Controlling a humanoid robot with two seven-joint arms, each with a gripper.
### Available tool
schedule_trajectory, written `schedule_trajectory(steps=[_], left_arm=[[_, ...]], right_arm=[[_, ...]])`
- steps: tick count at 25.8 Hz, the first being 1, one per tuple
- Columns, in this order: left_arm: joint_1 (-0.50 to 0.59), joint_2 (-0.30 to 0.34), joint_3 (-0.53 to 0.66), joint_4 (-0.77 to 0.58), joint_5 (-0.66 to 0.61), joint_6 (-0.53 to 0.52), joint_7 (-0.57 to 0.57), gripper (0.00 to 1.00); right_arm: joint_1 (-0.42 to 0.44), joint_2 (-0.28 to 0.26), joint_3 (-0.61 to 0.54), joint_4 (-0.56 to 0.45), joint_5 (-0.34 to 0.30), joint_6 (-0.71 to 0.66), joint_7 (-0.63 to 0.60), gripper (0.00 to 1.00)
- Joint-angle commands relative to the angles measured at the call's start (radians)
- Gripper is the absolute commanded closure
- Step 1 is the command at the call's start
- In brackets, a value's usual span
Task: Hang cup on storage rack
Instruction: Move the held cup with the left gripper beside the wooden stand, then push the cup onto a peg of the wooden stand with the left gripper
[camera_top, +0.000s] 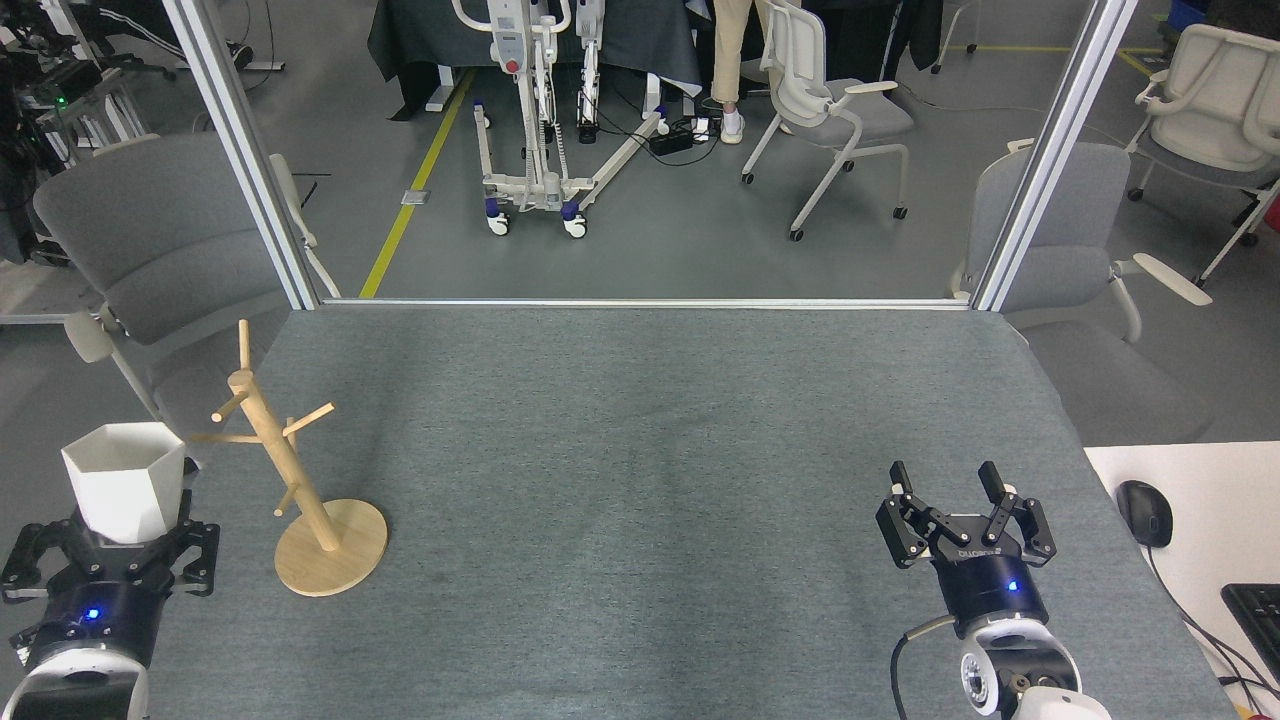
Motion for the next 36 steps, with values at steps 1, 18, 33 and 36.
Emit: schedule_trajectory(steps=[1, 18, 33, 36], left_arm=[[-0.027, -0.004, -0.001, 0.005, -0.023, 0.0, -0.007, 1.0], [-0.036, -0.017, -0.013, 0.023, -0.054, -0.003, -0.007, 1.0], [-0.027, -0.016, -0.098, 0.028, -0.072, -0.003, -0.002, 1.0], [-0.027, -0.016, -0.102, 0.028, -0.072, -0.005, -0.001, 1.0]], right_arm=[[-0.01, 0.003, -0.005, 0.032, 0.002, 0.001, 0.005, 0.0], [-0.034, -0.009, -0.006, 0.073, 0.002, 0.001, 0.003, 0.0], [-0.037, 0.001, -0.003, 0.09, 0.006, 0.002, 0.005, 0.0], [-0.042, -0.006, -0.005, 0.096, 0.003, 0.004, 0.005, 0.0]])
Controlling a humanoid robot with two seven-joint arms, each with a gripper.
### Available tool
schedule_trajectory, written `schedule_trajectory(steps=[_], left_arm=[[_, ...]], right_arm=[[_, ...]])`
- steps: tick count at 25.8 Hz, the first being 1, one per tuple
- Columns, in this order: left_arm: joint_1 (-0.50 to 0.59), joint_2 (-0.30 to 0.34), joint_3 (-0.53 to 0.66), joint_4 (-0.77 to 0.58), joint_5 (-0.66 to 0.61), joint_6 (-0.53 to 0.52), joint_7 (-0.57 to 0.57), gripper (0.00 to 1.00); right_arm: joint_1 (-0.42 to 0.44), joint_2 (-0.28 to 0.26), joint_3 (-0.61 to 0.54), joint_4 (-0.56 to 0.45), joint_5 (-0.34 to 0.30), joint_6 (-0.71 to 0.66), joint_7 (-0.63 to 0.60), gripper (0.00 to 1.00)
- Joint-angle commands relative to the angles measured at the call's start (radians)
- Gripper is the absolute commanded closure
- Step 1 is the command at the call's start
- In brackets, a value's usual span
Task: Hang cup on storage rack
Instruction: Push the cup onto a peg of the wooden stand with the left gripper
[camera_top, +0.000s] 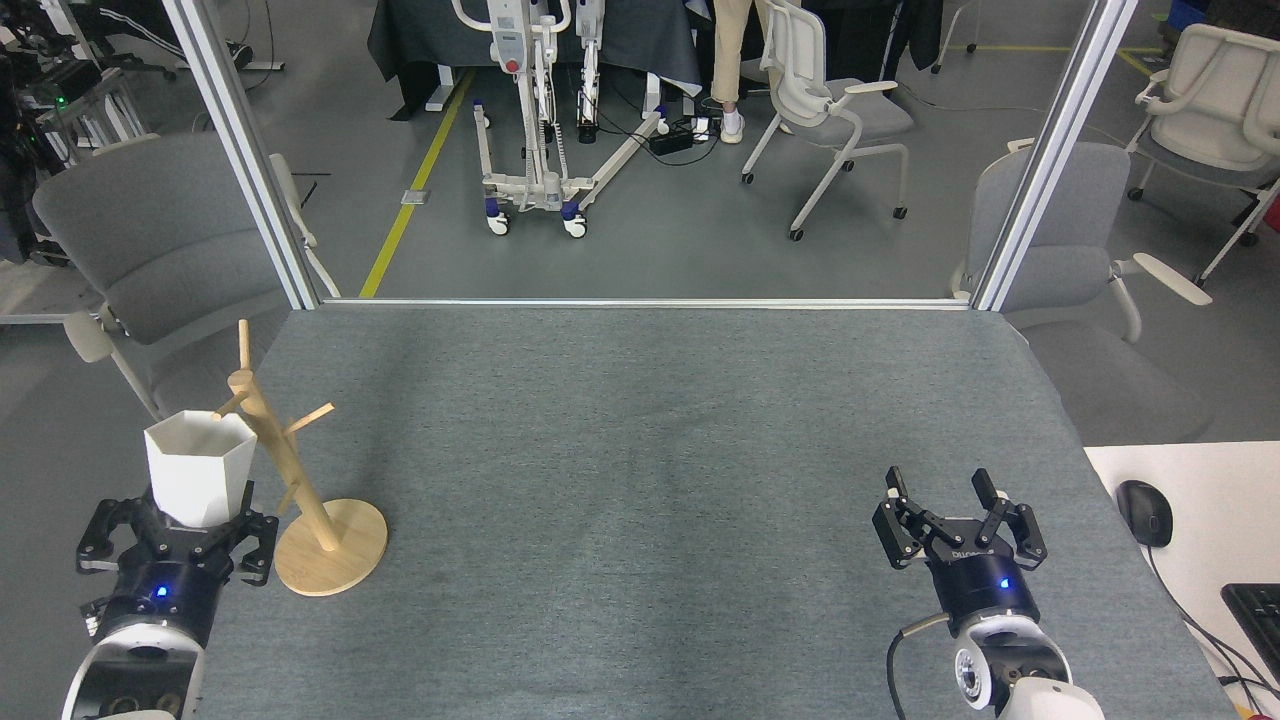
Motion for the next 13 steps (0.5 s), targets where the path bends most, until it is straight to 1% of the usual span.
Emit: schedule_trajectory(steps=[1, 3, 4, 6, 8, 9, 10, 13], left_arm=[[0.002, 0.0, -0.013, 0.002, 0.0, -0.002, 0.002, 1.0], [0.001, 0.0, -0.018, 0.002, 0.0, 0.0, 0.001, 1.0], [0.001, 0.0, -0.018, 0.002, 0.0, 0.001, -0.001, 0.89], [0.001, -0.001, -0.018, 0.002, 0.0, 0.003, -0.001, 0.58], [0.001, -0.003, -0.018, 0.003, 0.0, 0.015, -0.001, 0.21], [0.001, -0.003, -0.018, 0.005, 0.001, 0.029, 0.002, 0.08], [0.001, -0.006, -0.018, 0.009, 0.001, 0.046, 0.007, 0.03], [0.003, -0.01, -0.018, 0.023, 0.003, 0.057, 0.01, 0.02]], right_arm=[[-0.006, -0.002, -0.003, 0.008, 0.001, 0.001, 0.003, 0.0], [-0.007, 0.001, -0.003, 0.009, 0.004, 0.005, 0.003, 0.0], [-0.007, 0.003, -0.003, 0.014, 0.004, 0.006, 0.005, 0.0], [-0.007, -0.002, -0.003, 0.014, 0.001, 0.005, 0.003, 0.0], [-0.006, 0.0, -0.003, 0.014, 0.001, 0.003, 0.003, 0.0], [-0.006, 0.004, -0.003, 0.015, 0.004, 0.003, 0.003, 0.0], [-0.006, 0.006, -0.003, 0.017, 0.005, 0.008, 0.005, 0.0], [-0.007, -0.007, -0.003, 0.017, -0.002, 0.008, 0.005, 0.0]])
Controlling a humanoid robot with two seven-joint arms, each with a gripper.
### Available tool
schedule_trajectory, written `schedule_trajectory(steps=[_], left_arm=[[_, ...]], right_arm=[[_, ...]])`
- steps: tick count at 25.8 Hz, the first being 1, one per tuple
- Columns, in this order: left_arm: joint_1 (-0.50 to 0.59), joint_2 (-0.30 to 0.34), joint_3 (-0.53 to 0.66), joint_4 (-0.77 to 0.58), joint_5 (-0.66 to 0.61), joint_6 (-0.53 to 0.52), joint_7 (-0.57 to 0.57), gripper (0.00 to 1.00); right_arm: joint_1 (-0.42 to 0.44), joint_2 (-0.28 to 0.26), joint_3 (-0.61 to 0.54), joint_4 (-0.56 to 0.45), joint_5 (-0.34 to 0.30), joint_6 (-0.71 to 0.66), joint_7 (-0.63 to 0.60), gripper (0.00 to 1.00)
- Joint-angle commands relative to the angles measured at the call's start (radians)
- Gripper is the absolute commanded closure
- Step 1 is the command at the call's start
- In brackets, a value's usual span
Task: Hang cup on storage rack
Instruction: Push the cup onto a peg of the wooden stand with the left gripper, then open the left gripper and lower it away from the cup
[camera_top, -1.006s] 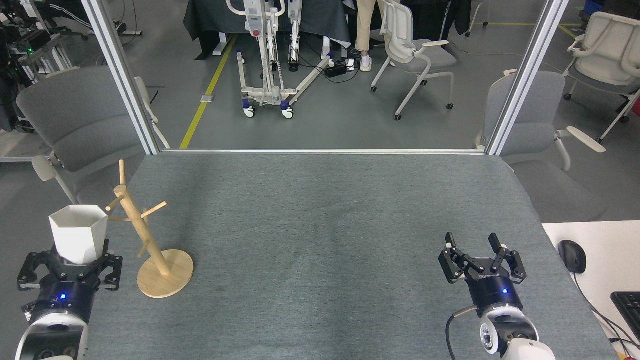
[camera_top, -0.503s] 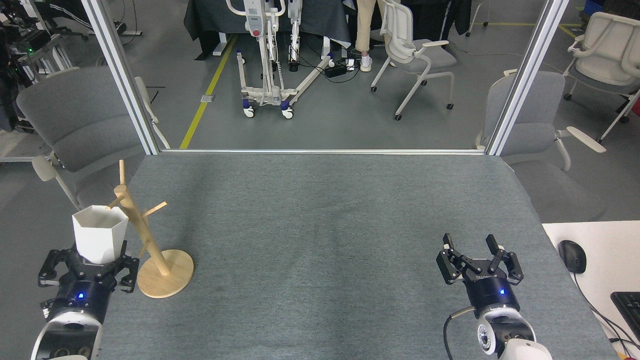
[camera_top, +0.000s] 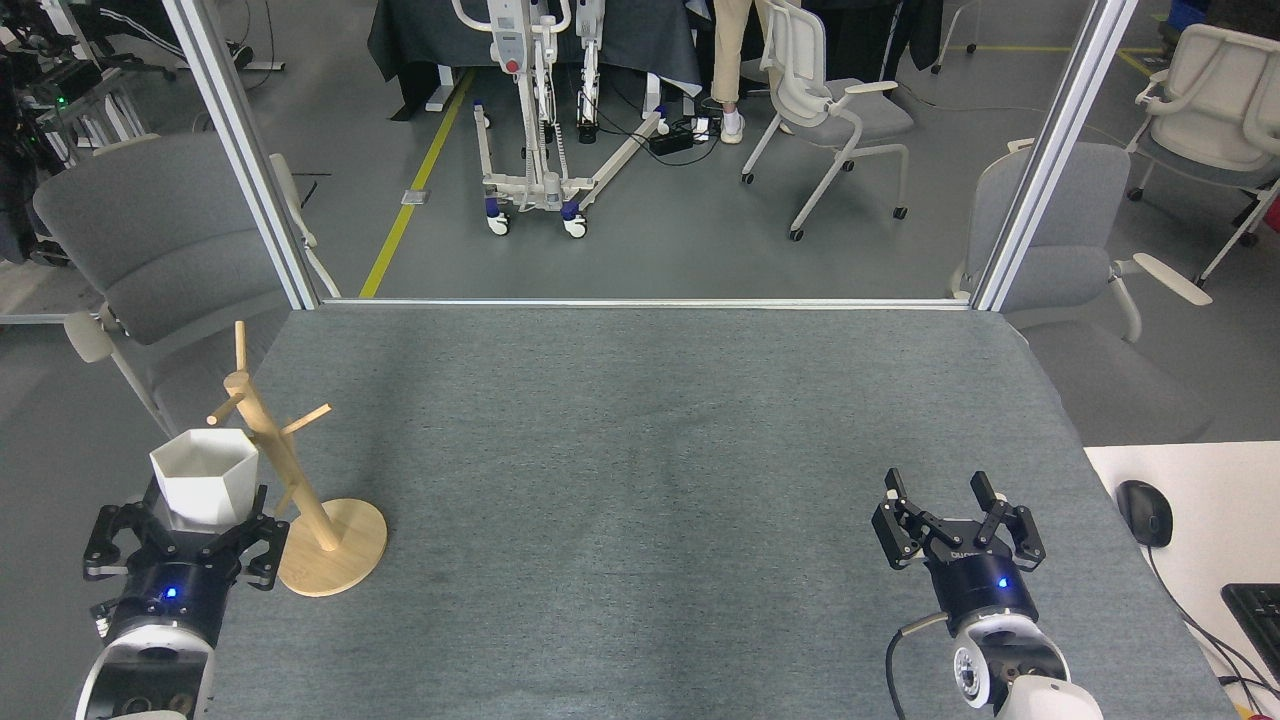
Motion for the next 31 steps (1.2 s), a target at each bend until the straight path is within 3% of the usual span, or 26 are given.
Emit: schedule_trajectory(steps=[1, 25, 31], left_arm=[[0.001, -0.002, 0.0, 0.013, 0.002, 0.016, 0.002, 0.02], [0.066, 0.005, 0.05, 0.064, 0.011, 0.003, 0.01, 0.01], [0.118, -0.053, 0.017, 0.118, 0.017, 0.0, 0.05, 0.01]], right_arm=[[0.001, -0.006, 0.001, 0.001, -0.003, 0.001, 0.0, 0.0], [-0.031, 0.0, 0.001, 0.026, 0.006, -0.006, 0.003, 0.0], [-0.026, 0.003, 0.006, 0.029, 0.007, -0.006, 0.003, 0.0]])
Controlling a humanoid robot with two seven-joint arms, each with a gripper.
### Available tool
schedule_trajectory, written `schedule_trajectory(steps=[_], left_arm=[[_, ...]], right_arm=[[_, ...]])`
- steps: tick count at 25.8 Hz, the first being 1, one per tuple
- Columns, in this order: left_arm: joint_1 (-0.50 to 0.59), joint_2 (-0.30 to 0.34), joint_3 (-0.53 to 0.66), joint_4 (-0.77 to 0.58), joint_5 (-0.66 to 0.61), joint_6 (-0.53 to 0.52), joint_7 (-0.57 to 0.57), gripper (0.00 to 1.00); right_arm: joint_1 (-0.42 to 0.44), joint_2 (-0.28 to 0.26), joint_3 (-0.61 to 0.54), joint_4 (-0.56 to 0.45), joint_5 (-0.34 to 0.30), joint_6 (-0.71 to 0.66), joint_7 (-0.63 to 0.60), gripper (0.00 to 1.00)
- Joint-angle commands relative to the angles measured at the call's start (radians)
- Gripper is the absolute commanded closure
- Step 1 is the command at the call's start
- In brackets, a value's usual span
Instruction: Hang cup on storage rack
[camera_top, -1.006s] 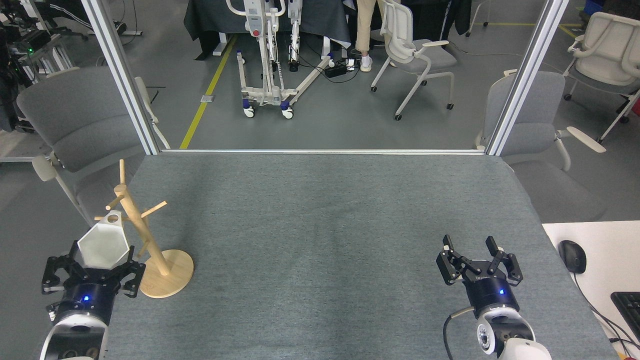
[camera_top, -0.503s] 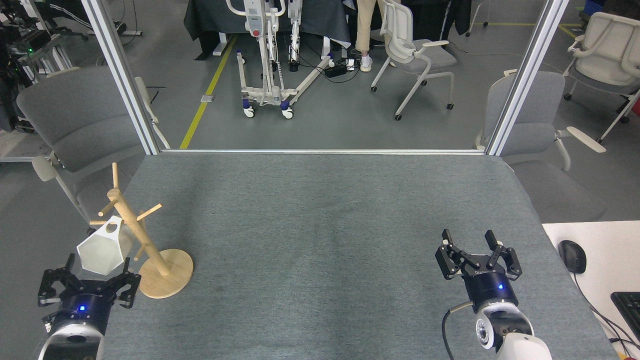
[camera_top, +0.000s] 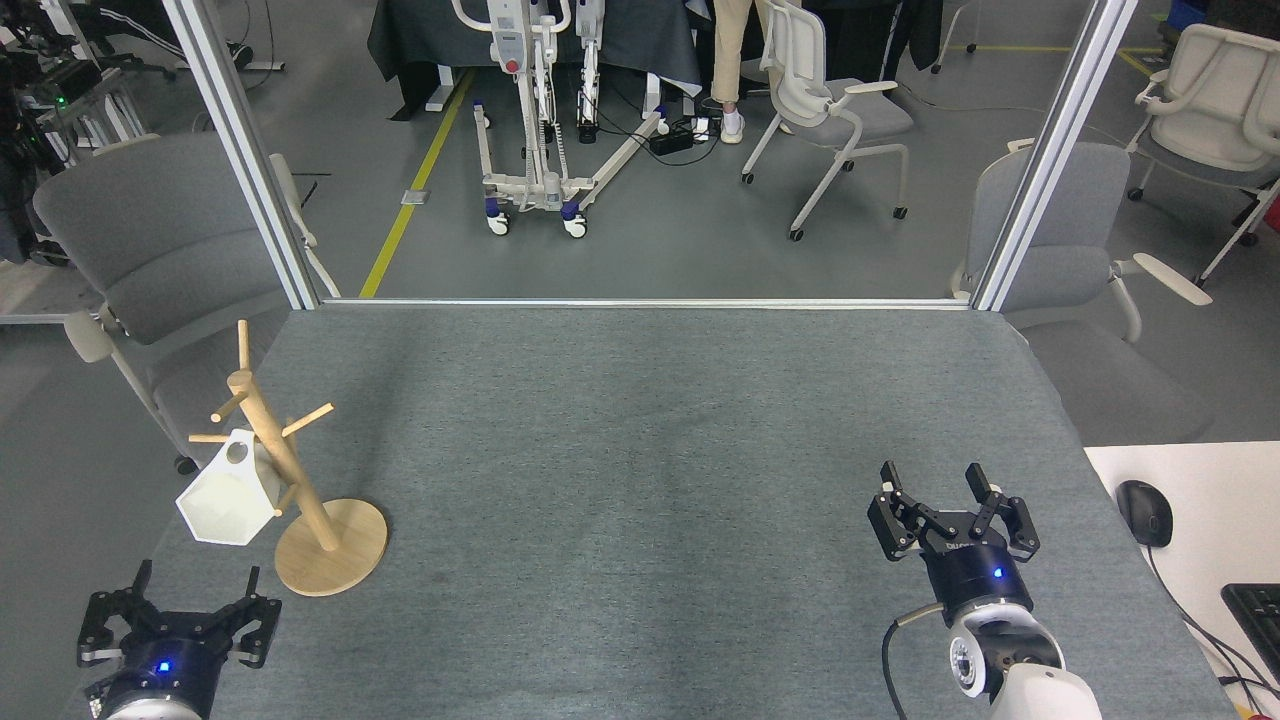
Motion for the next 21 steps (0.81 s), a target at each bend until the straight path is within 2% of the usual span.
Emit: schedule_trajectory(steps=[1, 3, 6, 9, 11, 14, 18, 21], left_arm=[[0.021, -0.053, -0.036, 0.043, 0.008, -0.009, 0.05, 0.01], [0.021, -0.105, -0.062, 0.063, 0.016, -0.026, 0.084, 0.01], [0.014, -0.233, -0.084, 0.063, 0.037, -0.035, 0.112, 0.01], [0.005, -0.24, -0.206, 0.053, 0.085, -0.022, 0.113, 0.01], [-0.019, -0.24, -0.299, 0.03, 0.181, 0.005, 0.116, 0.01], [-0.076, -0.245, -0.363, 0.017, 0.304, 0.041, 0.105, 0.01], [-0.174, -0.248, -0.481, 0.03, 0.31, 0.149, 0.102, 0.01], [-0.199, -0.246, -0.504, 0.01, 0.31, 0.198, 0.102, 0.01]], right_arm=[[0.001, -0.001, 0.004, 0.002, 0.0, 0.001, 0.004, 0.0], [0.001, -0.004, 0.005, 0.002, -0.001, 0.0, 0.004, 0.0], [0.001, 0.005, 0.004, 0.002, -0.001, -0.002, 0.004, 0.0], [-0.004, 0.0, 0.007, 0.0, -0.001, 0.001, 0.004, 0.0], [-0.003, 0.002, 0.007, 0.0, -0.001, 0.001, 0.004, 0.0], [-0.003, 0.012, 0.007, 0.0, 0.0, 0.003, 0.004, 0.0], [0.007, 0.009, 0.011, 0.0, -0.001, 0.004, 0.004, 0.0], [0.011, 0.02, 0.013, 0.0, 0.008, 0.003, 0.006, 0.0]])
